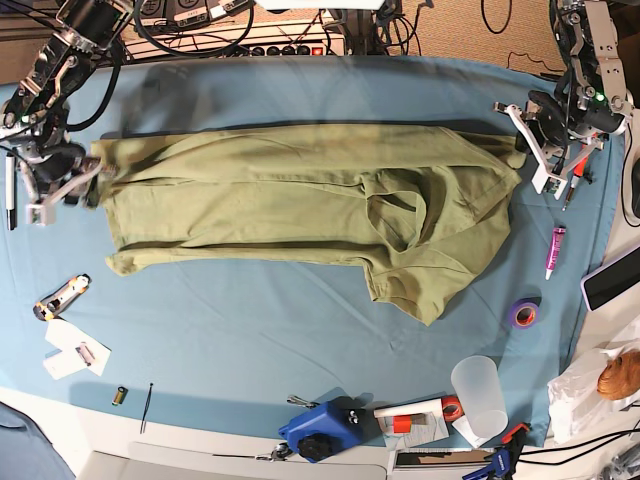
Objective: Layout the t-shirt on the table in an organized manner, then fold the t-shirt properly
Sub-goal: 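Pull the collar edge outward with both grippers, stretching the shirt, then open both grippers and release the collar edge, then move the left gripper to the hem corner and grasp it, then fold the hem corner with the left gripper up onto the collar edge, then grasp the other hem corner with the right gripper and fold it over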
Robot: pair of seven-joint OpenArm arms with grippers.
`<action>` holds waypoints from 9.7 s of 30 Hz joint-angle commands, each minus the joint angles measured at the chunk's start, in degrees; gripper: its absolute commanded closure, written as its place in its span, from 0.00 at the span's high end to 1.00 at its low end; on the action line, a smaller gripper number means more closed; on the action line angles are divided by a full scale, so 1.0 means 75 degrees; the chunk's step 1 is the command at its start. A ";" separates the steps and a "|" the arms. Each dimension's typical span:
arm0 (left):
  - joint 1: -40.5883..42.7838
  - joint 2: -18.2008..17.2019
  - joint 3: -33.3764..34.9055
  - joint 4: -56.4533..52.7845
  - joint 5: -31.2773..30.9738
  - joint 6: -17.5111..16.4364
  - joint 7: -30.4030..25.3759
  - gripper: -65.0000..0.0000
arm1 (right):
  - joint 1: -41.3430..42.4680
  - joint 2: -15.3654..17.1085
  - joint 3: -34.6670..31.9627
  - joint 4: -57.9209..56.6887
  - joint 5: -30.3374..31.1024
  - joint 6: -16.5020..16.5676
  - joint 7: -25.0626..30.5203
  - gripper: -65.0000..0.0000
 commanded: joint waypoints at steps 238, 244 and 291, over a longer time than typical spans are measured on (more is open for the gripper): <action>-0.5339 -0.0915 0.4173 -0.2346 -0.4197 -0.1979 0.1457 0.00 | 0.1801 0.1696 -0.0064 -0.1795 0.1466 0.1025 -0.1629 0.38; -0.4127 -0.0868 0.3340 -0.1775 -0.3695 -0.1845 0.1131 0.00 | 0.1801 0.1804 -0.0085 -0.1795 0.1518 0.1025 -0.1941 0.38; -0.3037 -0.0906 0.0519 -0.1614 -0.4363 -0.2177 0.1075 0.00 | 0.2684 0.1900 -0.5056 -0.1818 -0.1096 -0.1617 -0.1306 0.38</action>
